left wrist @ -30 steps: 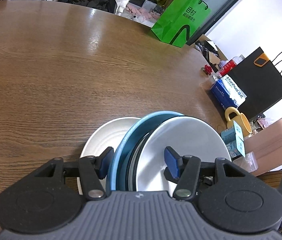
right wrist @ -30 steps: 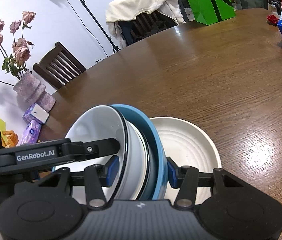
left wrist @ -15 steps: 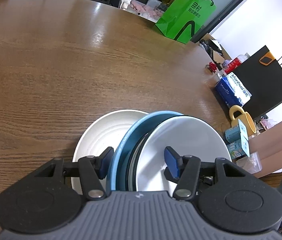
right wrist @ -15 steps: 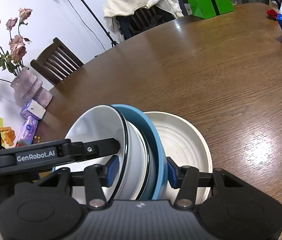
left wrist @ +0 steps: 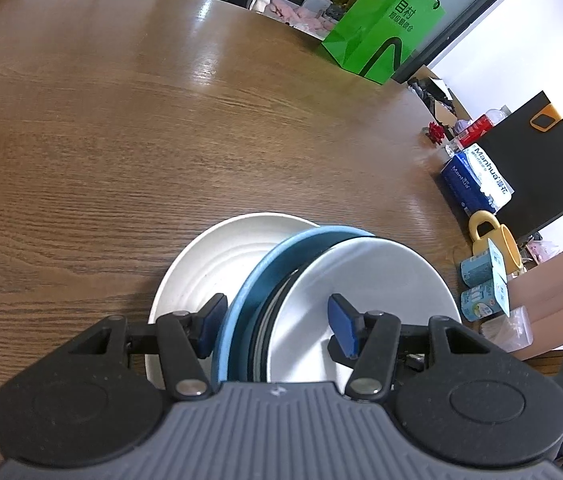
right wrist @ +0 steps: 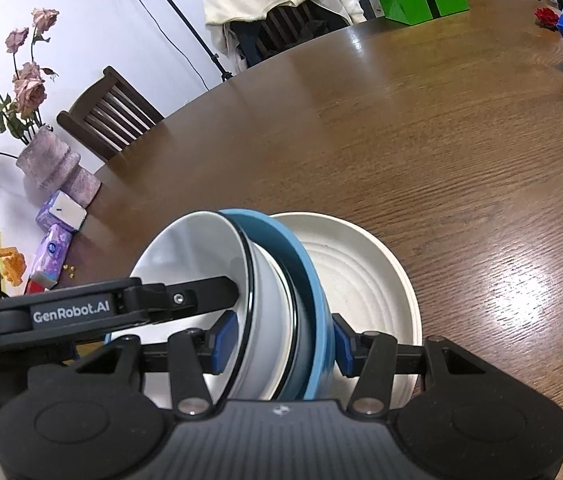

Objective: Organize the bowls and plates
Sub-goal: 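Lower the blue bowl stack onto the cream plates with both grippers, then open both grippers to release the blue bowl rim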

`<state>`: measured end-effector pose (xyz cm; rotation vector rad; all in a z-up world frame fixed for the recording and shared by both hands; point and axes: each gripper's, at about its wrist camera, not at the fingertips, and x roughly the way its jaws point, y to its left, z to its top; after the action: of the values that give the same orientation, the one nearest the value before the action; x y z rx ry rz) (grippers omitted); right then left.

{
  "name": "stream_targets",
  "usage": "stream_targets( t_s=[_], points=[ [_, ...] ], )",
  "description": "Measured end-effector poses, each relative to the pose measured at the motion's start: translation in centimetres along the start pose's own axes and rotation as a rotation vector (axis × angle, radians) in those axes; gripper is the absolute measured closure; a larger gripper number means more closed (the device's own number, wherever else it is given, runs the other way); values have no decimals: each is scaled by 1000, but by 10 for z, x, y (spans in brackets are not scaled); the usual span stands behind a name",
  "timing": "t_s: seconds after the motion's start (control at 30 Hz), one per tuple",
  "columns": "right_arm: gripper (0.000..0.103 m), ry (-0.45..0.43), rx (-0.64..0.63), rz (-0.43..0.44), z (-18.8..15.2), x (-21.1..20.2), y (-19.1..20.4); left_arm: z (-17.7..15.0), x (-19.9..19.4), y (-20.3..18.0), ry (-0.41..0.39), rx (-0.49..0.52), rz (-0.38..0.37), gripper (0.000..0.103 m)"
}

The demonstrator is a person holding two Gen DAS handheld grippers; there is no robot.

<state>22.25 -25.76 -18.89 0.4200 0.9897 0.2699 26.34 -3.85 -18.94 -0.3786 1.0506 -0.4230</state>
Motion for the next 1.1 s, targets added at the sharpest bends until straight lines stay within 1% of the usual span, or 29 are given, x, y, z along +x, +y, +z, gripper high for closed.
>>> stream_targets(
  t_s=[0.47,0.67,0.77,0.8,0.83,0.87,0.93,1.07,1.1],
  points=[
    [54,6,15,-1,-1,10,-4,1,3,-2,1,14,6,48],
    [53,10,6,-10,1,11,-2,2,0,-5,-8,28,10,46],
    [50,4,-5,-14,1,7,-1,2,-8,-10,-31,56,15,39],
    [47,4,-11,-13,2,6,0,2,-11,-12,-39,67,21,33],
    [39,3,-16,-10,2,5,1,2,-14,-12,-49,78,26,28],
    [35,-2,-22,-11,2,2,3,1,-18,-13,-59,86,29,26],
    [24,-25,-44,-26,2,-5,8,0,-27,-14,-76,99,33,19],
    [16,-75,-87,-54,1,-21,19,-2,-48,-15,-131,125,43,8],
    [13,-89,-95,-63,0,-25,22,-3,-56,-15,-153,135,46,2]
  ],
)
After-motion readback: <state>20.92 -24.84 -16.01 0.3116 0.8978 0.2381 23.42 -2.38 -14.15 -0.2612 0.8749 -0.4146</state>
